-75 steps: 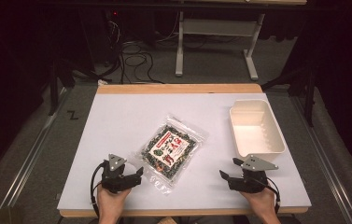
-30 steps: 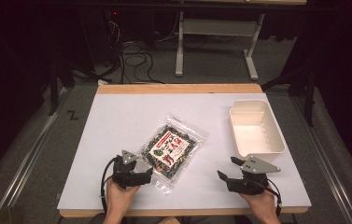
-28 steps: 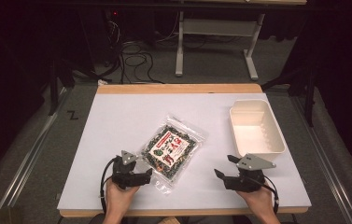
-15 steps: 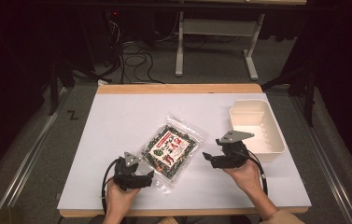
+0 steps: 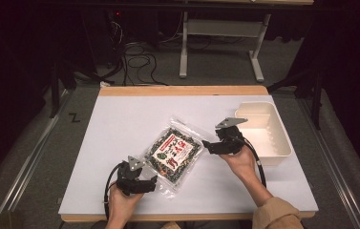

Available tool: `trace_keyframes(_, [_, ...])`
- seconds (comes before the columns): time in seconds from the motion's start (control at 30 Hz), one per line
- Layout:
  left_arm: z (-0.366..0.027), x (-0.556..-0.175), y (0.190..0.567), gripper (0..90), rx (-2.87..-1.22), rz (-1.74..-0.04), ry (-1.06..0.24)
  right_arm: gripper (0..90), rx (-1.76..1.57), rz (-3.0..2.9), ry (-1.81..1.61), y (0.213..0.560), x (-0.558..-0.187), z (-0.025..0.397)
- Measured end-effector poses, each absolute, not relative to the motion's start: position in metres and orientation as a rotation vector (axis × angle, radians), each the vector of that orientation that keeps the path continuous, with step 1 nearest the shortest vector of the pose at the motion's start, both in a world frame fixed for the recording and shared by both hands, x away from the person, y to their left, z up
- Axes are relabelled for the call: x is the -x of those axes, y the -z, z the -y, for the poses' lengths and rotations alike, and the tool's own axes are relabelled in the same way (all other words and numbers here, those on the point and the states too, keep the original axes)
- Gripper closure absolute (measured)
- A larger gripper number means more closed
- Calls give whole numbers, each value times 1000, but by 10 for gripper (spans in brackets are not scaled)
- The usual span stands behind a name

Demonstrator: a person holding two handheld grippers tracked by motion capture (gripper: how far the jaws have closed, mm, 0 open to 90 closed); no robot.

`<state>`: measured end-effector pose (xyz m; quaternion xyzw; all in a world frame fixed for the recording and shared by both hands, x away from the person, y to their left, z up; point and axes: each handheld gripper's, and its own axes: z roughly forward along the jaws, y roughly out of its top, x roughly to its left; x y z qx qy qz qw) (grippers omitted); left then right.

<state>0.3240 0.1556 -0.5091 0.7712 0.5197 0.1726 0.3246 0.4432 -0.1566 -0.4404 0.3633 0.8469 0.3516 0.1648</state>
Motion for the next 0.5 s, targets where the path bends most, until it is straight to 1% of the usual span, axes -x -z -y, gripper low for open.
trace_keyframes(0.07, [-157, -325, 508, 167, -2020, -1368, -455, 385, -1053, -2404, -1003, 442, -449, 154])
trace_keyframes(0.17, [-158, -326, 509, 169, -2015, -1380, -464, 419, -1004, -2401, -949, 441, -457, 146])
trace_keyframes(0.23, [-159, -327, 509, 170, -2014, -1389, -465, 428, -1023, -2395, -962, 443, -462, 142])
trace_keyframes(0.5, [-161, -327, 509, 173, -2005, -1397, -473, 412, -1184, -2402, -952, 456, -485, 143])
